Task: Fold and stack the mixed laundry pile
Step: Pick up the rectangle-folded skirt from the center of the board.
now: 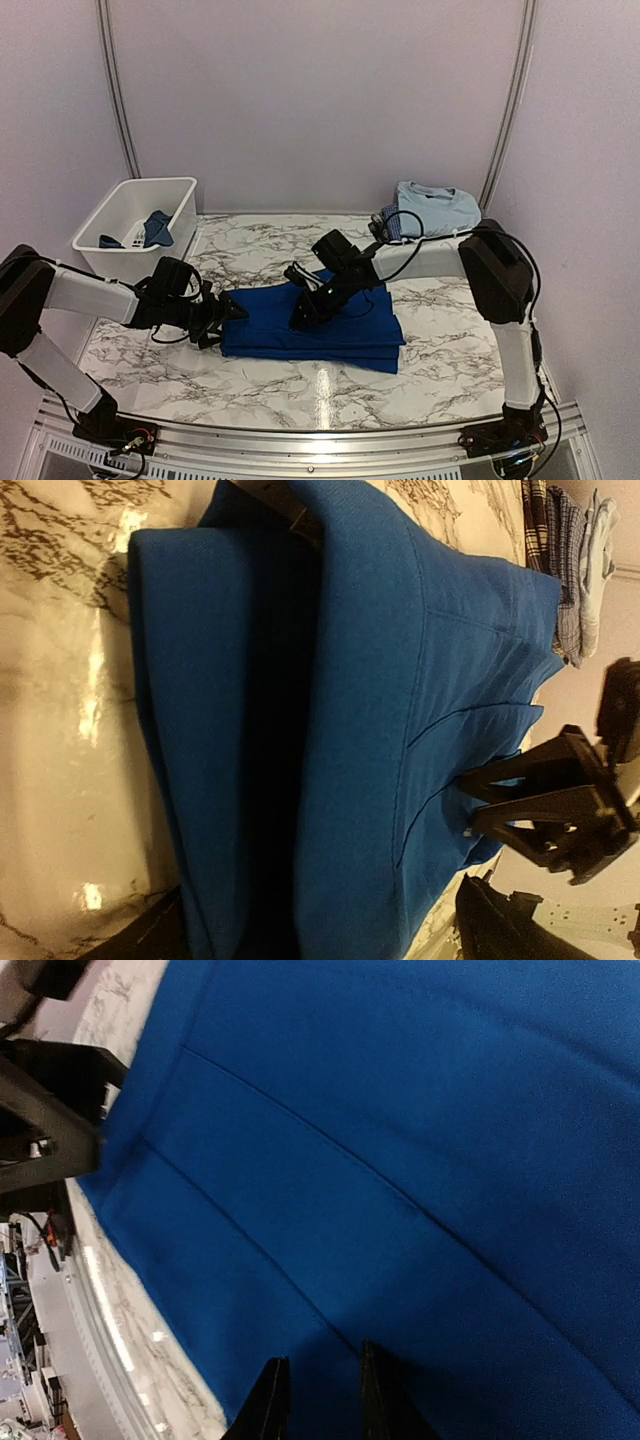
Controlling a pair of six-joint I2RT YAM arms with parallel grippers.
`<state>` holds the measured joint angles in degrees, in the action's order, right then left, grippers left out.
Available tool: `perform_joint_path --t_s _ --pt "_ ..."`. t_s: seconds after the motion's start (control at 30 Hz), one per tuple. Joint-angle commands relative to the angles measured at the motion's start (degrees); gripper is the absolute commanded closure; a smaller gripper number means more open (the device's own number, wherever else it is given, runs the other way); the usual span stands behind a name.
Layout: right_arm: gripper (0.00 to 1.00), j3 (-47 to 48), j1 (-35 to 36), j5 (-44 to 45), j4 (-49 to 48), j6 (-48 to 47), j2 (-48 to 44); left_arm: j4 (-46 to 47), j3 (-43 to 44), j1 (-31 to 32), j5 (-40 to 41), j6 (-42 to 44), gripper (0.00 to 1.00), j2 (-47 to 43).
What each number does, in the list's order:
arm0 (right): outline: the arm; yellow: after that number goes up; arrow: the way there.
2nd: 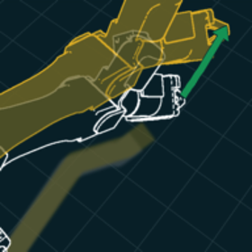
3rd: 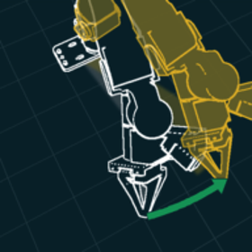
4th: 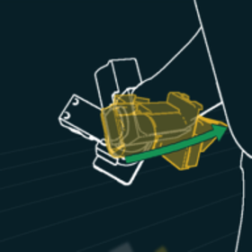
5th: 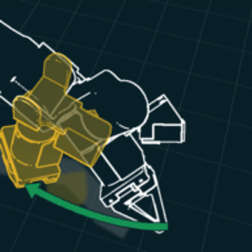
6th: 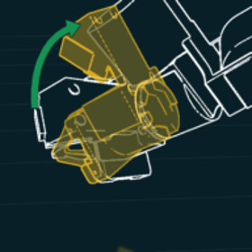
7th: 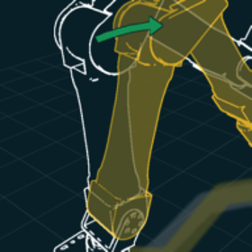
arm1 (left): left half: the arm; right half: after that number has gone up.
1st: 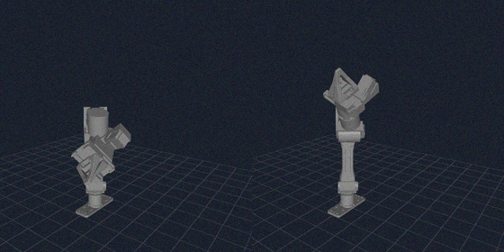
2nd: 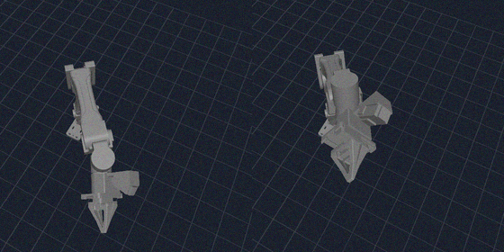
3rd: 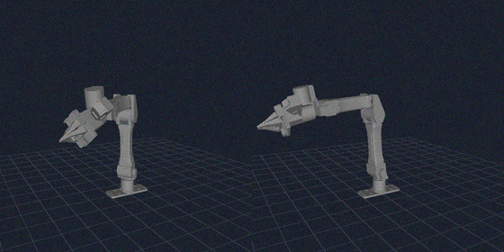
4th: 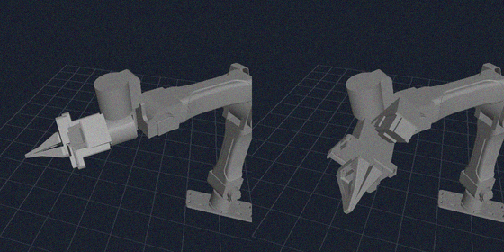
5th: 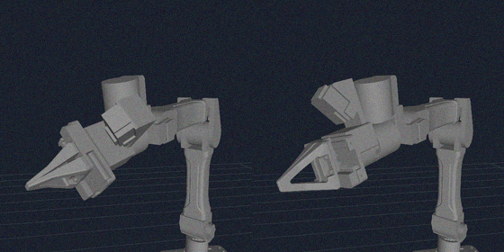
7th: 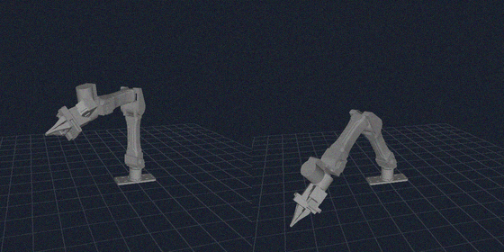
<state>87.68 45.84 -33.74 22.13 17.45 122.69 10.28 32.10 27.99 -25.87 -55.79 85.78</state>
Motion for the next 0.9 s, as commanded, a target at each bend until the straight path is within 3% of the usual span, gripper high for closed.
perform_joint_path --t_s 0.0,0.2,0.37,0.63,0.67,0.77,0.87 --pt "0.80 2.91 1.21 1.72 4.05 -2.41 5.71 0.69 -1.83 0.69 -1.72 -1.05 0.13 5.88" --pt "0.82 1.59 1.53 1.31 4.33 -4.00 9.62 4.88 4.00 3.21 -4.42 -0.11 0.25 9.50" --pt "0.82 -0.60 1.61 1.13 2.45 -3.21 9.80 8.51 8.07 4.77 -5.24 -1.82 0.42 10.05" --pt "0.83 -1.99 1.63 1.32 1.50 -2.65 9.50 7.48 9.28 4.51 -1.17 -3.11 0.60 4.67" --pt "0.82 -1.92 1.60 1.57 1.71 -2.80 9.45 5.85 8.91 4.33 0.16 -3.09 0.61 3.66" --pt "0.83 -2.18 1.60 2.39 2.54 -3.48 9.48 -1.80 9.63 4.25 3.98 -1.15 0.46 2.41" --pt "0.83 -3.04 1.62 3.92 3.84 -4.50 9.49 -0.42 6.42 4.11 3.45 -3.34 0.37 2.02"
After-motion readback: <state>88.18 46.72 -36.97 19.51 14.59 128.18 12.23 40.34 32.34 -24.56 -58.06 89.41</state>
